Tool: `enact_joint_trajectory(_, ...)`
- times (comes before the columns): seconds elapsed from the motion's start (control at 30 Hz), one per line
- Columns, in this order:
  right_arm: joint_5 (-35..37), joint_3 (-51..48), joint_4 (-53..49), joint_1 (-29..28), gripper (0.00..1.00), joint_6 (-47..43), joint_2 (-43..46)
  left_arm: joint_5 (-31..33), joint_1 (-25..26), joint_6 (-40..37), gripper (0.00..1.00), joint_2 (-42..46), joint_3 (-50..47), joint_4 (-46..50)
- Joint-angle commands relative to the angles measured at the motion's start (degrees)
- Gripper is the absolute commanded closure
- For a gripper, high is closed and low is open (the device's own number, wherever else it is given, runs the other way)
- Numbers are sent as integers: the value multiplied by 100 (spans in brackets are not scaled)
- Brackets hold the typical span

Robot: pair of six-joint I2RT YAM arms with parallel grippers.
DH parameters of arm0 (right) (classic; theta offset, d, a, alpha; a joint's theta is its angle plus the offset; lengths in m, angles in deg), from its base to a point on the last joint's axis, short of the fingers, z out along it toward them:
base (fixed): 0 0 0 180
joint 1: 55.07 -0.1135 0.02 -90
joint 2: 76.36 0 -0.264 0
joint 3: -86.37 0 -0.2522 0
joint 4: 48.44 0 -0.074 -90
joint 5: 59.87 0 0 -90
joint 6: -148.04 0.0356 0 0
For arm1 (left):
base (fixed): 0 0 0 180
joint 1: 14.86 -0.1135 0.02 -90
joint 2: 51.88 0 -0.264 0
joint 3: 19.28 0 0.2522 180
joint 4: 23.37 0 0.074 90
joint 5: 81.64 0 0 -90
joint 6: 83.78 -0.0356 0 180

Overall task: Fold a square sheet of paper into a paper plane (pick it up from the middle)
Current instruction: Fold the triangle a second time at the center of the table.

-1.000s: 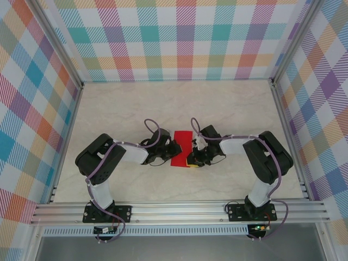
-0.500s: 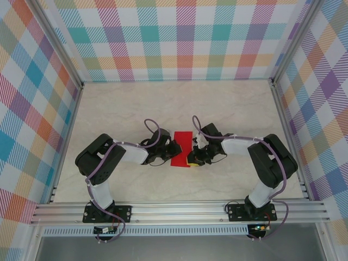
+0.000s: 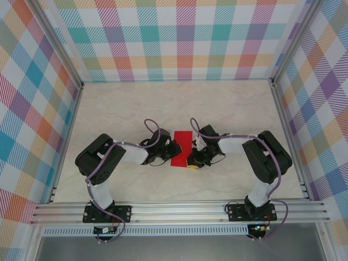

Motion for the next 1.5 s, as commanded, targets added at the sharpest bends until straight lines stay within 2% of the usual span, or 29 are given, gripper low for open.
enact_joint_trajectory(0.0,155,-250,-474,-36,89,-34,42,68,51,-10,100,67,-72,283)
enact_joint_trajectory(0.13,133,-339,-477,-35,90,44,55,68,51,-19,100,75,-67,285)
enact_joint_trajectory(0.43,103,-10,-294,-36,88,248,980,61,48,-95,100,111,-44,363)
enact_joint_trajectory(0.63,230,442,-54,-36,87,526,447,41,51,-98,100,85,-4,363)
enact_joint_trajectory(0.87,367,306,-74,-38,89,481,-241,15,49,-109,100,106,16,373)
enact_joint_trajectory(1.13,552,-152,72,-45,90,471,-357,-90,51,-368,100,312,191,570)
enact_joint_trajectory(1.3,577,-76,47,-39,91,438,-319,-227,49,-576,96,691,329,767)
enact_joint_trajectory(1.47,579,-13,22,-45,92,445,-337,-385,80,-613,98,616,402,859)
